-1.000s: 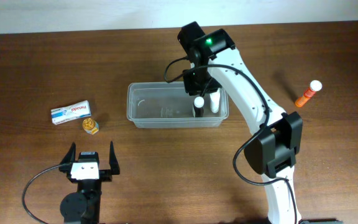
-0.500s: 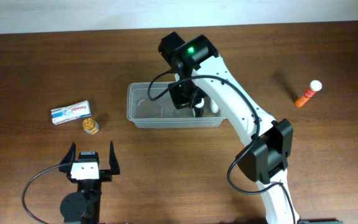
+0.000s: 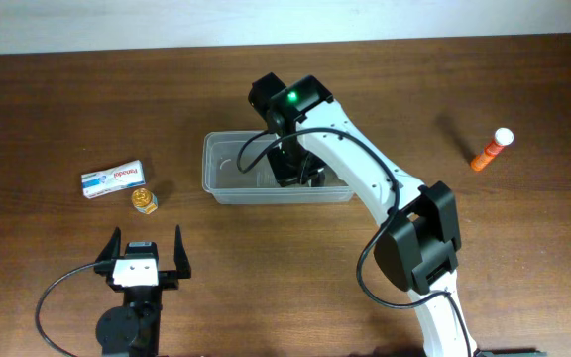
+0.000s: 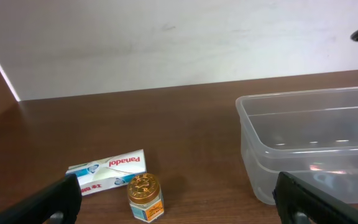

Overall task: Pack container
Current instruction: 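Lower the brown bottle beside the spray bottle and open the gripper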

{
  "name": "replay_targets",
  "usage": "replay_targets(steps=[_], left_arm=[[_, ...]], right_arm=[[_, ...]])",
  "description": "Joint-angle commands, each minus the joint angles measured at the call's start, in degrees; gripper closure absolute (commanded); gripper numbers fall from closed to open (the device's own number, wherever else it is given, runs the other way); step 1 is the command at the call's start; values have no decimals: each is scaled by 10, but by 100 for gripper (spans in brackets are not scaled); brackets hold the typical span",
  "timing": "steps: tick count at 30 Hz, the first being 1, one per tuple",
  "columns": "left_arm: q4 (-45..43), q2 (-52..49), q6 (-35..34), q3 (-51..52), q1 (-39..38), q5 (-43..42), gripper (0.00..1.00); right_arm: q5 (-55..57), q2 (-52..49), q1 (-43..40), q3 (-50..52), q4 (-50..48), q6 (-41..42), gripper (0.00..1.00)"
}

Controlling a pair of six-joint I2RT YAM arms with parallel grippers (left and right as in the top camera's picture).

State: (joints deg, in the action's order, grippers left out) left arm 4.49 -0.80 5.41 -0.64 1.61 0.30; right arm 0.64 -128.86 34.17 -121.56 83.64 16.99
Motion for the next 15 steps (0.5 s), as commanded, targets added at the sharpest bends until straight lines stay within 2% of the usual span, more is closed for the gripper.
replay_targets(steps=[1,15], left_arm=[[3,5,9,2,-2,-1,1],[3,5,9,2,-2,-1,1]], right_arm=[[41,10,-5,14,-8,17,96],[53,10,-20,69,-63,17,96]])
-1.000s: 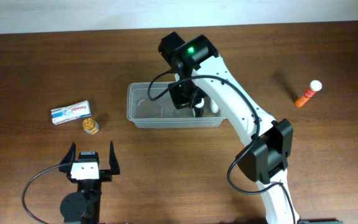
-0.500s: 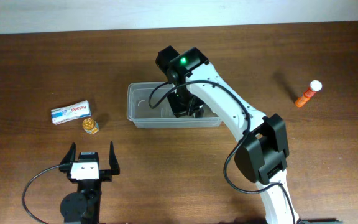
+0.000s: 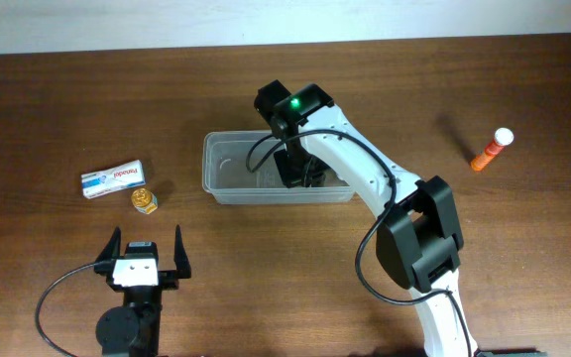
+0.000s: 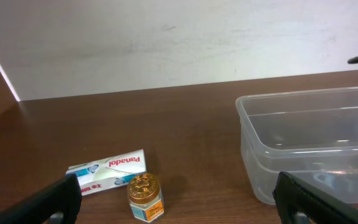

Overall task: Pack container
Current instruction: 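Lower the brown bottle beside the spray bottle and open the gripper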

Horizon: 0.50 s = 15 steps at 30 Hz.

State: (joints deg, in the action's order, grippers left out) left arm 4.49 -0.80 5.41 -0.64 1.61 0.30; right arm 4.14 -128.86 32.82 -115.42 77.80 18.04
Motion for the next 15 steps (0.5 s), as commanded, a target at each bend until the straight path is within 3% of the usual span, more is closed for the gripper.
replay_targets(steps=[1,15], left_arm=[[3,5,9,2,-2,-1,1],[3,5,9,2,-2,-1,1]], right_arm=[[21,10,-7,8,-7,7,96],[56,10,-20,8,-35,7,96]])
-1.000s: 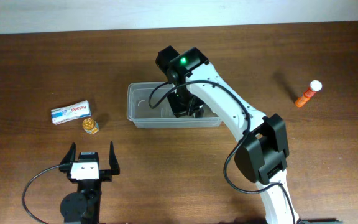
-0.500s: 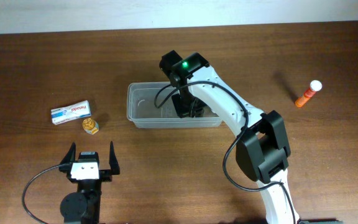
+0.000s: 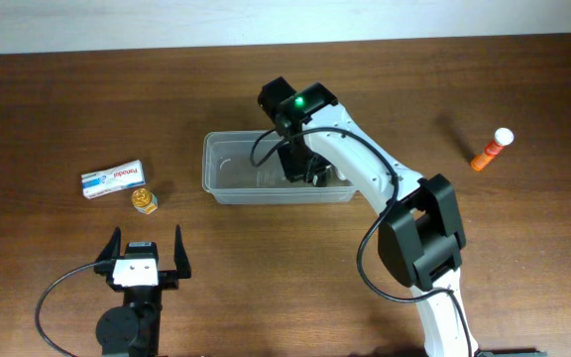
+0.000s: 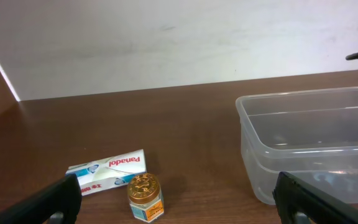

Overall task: Pack container
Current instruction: 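Lower the brown bottle beside the spray bottle and open the gripper, then move the right gripper to the orange Redoxon tube and grasp it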

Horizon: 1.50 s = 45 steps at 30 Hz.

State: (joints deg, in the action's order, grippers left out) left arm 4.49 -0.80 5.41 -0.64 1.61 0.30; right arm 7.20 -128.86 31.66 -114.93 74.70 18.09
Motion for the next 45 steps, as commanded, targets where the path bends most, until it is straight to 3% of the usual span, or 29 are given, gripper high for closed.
replay_targets(steps=[1,23,26,29,35,42,45], left_arm=[[3,5,9,2,-2,-1,1],[3,5,9,2,-2,-1,1],[3,5,9,2,-2,-1,1],[3,5,9,2,-2,-1,1],[3,5,9,2,-2,0,1],[3,5,9,2,-2,-1,1],[3,5,9,2,-2,-1,1]], right_arm=[[26,10,-10,3,-7,5,96],[18,10,-16,-24,-42,-40,94],[18,11,-11,-66,-14,-47,86],[19,11,-3,-128,26,-59,69],[18,11,5,-261,120,-59,47],[15,12,-28,-410,227,-59,35],[0,31,-71,-411,226,-57,22]])
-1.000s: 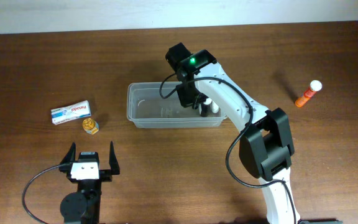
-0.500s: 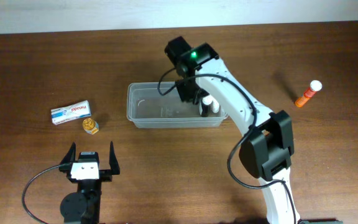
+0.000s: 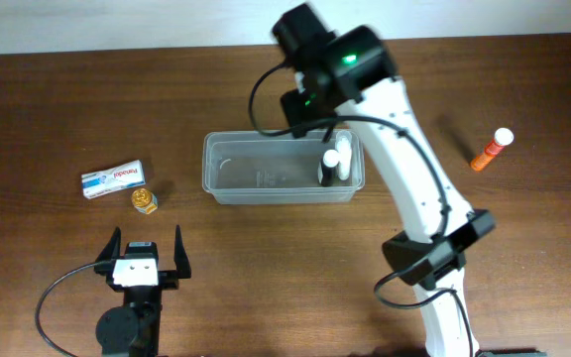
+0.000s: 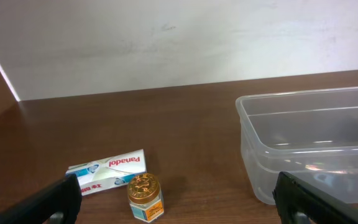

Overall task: Pack container
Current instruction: 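Move the right gripper to the orange Redoxon tube and grasp it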

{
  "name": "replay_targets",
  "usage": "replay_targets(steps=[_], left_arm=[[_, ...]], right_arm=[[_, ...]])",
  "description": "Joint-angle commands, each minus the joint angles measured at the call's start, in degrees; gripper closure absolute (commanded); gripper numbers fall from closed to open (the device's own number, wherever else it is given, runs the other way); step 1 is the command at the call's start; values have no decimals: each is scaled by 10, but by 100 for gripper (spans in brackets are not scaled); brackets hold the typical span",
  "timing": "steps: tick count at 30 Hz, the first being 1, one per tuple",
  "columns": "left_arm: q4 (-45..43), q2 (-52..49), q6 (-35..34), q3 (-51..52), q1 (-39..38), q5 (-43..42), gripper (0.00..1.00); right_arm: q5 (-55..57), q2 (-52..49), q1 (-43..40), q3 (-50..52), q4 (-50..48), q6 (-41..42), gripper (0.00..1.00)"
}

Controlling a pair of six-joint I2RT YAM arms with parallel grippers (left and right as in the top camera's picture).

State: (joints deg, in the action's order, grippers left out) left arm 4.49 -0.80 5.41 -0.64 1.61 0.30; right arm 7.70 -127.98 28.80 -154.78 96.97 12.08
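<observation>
A clear plastic container lies at the table's middle and also shows at the right of the left wrist view. At its right end a small white-capped bottle stands inside. My right arm is raised high over that end. Its gripper is a dark shape under the wrist, and whether its jaws are open or shut does not show. A Panadol box and a gold-lidded jar lie to the left. My left gripper rests open, short of the jar.
An orange tube with a white cap lies at the far right of the table. A white wall runs along the table's far edge. The right arm's long white link crosses above the table to the right of the container.
My right arm was low inside the container and is now lifted high above its right end. A white-capped bottle now shows standing in that end. The left arm, box and jar have not moved.
First my right gripper was down in the middle of the container. At the two later moments it was still inside, a little further right each time. Now it is raised clear and a bottle stands in the container's right end. The left gripper stayed open throughout.
</observation>
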Motion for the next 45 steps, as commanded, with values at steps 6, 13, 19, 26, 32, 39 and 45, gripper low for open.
replay_targets(steps=[6,13,19,26,32,39,45], left_arm=[[3,5,9,2,-2,-1,1],[3,5,9,2,-2,0,1],[3,5,9,2,-2,0,1],[3,5,9,2,-2,-1,1],[3,5,9,2,-2,-1,1],[3,5,9,2,-2,-1,1],[3,5,9,2,-2,-1,1]], right_arm=[[-47,28,-174,-7,4,4,6],[-102,28,-339,61,4,1,6],[-133,28,-447,165,4,2,5],[-131,28,-512,226,-14,-23,5],[-131,28,-521,226,-28,-42,5],[-135,20,-520,226,-49,-60,5],[-136,-4,-520,236,-79,-63,9]])
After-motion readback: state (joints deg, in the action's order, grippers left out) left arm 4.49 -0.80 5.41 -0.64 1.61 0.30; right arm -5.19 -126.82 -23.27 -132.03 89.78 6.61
